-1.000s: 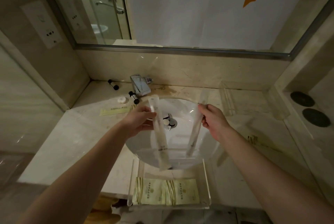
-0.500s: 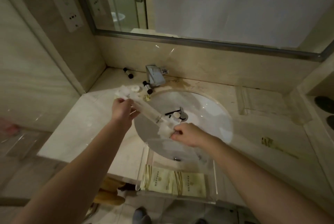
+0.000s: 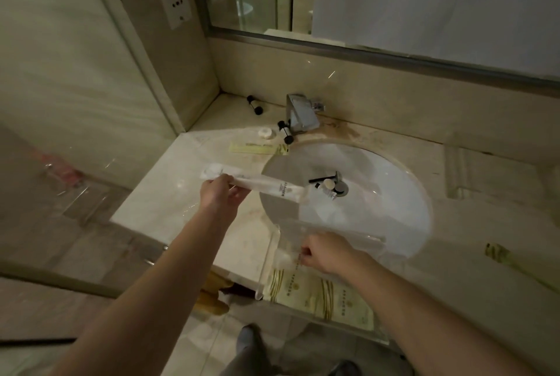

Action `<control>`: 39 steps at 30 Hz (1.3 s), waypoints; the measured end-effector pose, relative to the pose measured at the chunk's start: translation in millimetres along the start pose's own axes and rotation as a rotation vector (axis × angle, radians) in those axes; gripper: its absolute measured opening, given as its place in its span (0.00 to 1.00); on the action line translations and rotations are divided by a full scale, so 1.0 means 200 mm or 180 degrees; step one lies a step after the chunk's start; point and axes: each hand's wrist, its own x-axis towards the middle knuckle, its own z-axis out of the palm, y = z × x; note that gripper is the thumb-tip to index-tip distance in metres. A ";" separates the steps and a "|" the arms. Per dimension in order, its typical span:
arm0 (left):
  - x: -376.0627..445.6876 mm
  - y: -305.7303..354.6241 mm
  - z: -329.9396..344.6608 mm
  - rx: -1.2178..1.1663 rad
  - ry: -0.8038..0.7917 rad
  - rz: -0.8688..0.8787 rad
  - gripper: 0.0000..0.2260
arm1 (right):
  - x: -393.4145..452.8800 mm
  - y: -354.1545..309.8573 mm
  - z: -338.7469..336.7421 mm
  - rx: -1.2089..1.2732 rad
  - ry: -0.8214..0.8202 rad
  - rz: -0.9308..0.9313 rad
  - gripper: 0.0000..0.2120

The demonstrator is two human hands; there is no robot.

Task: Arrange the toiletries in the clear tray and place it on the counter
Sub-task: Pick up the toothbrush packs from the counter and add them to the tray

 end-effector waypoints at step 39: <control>-0.29 -0.87 0.41 0.6221 -0.3265 0.1637 0.09 | -0.63 0.58 0.02 0.0865 0.1443 0.1672 0.05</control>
